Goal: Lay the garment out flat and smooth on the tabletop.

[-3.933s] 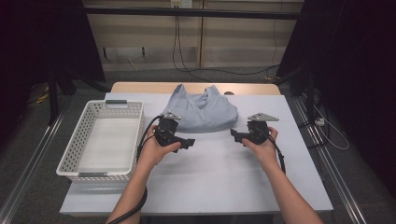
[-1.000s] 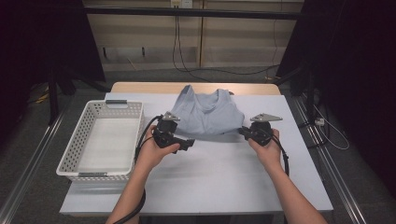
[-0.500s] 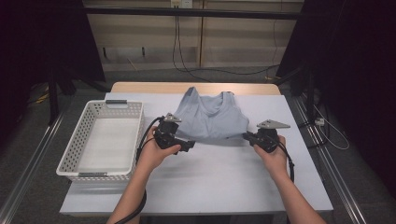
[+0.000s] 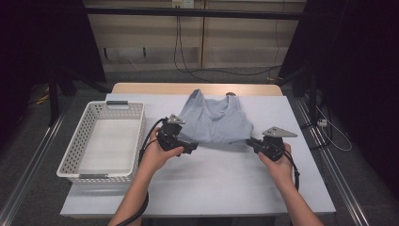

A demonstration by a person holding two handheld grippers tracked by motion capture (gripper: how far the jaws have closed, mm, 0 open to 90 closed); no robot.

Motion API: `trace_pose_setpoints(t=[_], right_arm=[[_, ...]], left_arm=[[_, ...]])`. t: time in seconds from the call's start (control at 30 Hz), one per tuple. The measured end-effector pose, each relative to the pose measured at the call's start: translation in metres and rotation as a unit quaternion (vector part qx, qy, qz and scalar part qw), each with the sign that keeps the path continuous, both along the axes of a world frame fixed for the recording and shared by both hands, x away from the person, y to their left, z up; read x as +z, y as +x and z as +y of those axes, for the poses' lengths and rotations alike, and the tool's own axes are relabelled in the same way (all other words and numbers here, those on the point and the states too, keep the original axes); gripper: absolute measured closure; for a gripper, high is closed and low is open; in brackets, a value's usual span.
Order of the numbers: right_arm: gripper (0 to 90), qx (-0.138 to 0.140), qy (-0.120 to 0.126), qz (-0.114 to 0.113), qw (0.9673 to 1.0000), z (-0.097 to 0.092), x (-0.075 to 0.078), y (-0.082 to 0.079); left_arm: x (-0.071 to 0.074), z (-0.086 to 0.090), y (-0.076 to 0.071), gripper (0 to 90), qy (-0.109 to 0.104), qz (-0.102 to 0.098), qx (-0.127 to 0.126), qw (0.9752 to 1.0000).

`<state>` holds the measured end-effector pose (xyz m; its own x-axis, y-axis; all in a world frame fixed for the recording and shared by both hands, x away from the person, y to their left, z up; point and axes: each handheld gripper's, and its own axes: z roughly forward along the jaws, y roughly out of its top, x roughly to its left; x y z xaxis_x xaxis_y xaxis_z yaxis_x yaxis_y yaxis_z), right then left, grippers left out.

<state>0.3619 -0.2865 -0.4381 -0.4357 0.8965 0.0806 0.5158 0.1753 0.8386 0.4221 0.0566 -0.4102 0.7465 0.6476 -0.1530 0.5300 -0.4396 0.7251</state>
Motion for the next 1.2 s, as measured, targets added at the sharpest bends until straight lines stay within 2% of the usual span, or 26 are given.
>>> trace_pose_setpoints(t=[0.3,0.47,0.67,1.2], right_arm=[[86.7,0.000,0.018,0.000,0.9998,-0.006,-0.004,-0.007],[86.6,0.001,0.024,0.000,0.9997,-0.006,-0.003,-0.008],[86.6,0.004,0.021,0.001,0.9998,-0.007,-0.005,-0.009],[86.5,0.001,0.026,0.004,0.9997,-0.014,-0.005,-0.012]], left_arm=[[-0.002,-0.002,0.000,7.2,0.005,0.000,-0.006,1.0000],[-0.003,-0.003,0.000,7.2,0.005,-0.001,0.001,1.0000],[-0.004,-0.005,-0.001,7.2,0.015,-0.003,-0.005,0.9999],[-0.006,-0.007,0.000,7.9,0.019,-0.006,-0.005,0.9998]])
